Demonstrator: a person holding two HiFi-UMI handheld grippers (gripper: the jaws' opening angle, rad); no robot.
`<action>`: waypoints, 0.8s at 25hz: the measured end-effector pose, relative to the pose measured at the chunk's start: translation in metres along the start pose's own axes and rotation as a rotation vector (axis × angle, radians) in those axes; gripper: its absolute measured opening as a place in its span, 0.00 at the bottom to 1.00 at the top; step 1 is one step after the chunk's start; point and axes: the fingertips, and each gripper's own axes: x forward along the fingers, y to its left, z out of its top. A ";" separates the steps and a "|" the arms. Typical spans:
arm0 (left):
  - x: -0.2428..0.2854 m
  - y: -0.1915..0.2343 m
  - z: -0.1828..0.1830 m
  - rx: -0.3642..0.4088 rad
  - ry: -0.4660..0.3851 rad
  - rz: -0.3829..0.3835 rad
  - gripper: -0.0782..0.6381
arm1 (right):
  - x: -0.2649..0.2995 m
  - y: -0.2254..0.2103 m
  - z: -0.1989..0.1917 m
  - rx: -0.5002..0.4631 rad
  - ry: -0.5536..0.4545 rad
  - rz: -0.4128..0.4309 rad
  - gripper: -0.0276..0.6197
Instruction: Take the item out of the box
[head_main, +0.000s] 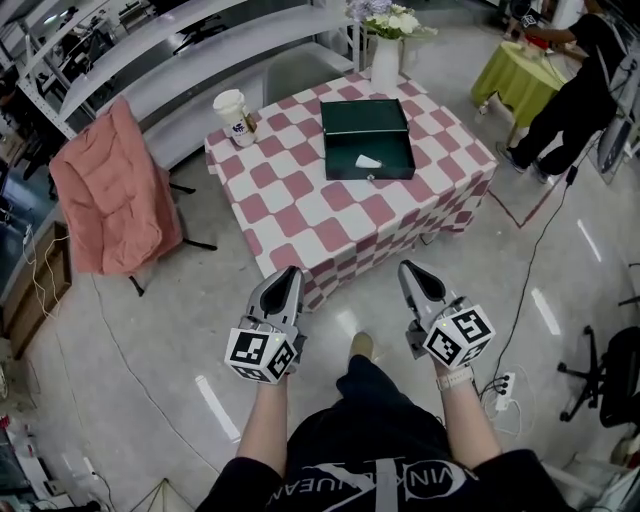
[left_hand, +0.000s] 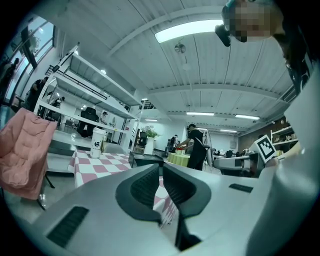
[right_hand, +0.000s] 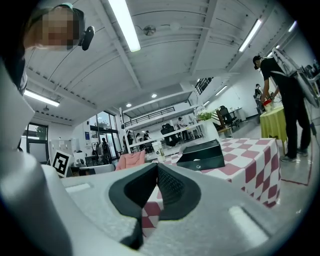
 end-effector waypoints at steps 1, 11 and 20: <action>0.006 0.003 0.003 0.002 -0.004 0.003 0.15 | 0.006 -0.004 0.002 0.001 0.002 0.002 0.05; 0.051 0.030 0.010 -0.004 0.017 0.038 0.15 | 0.057 -0.041 0.010 0.034 0.038 0.022 0.05; 0.092 0.056 0.014 -0.002 0.020 0.068 0.15 | 0.096 -0.070 0.016 0.029 0.052 0.053 0.05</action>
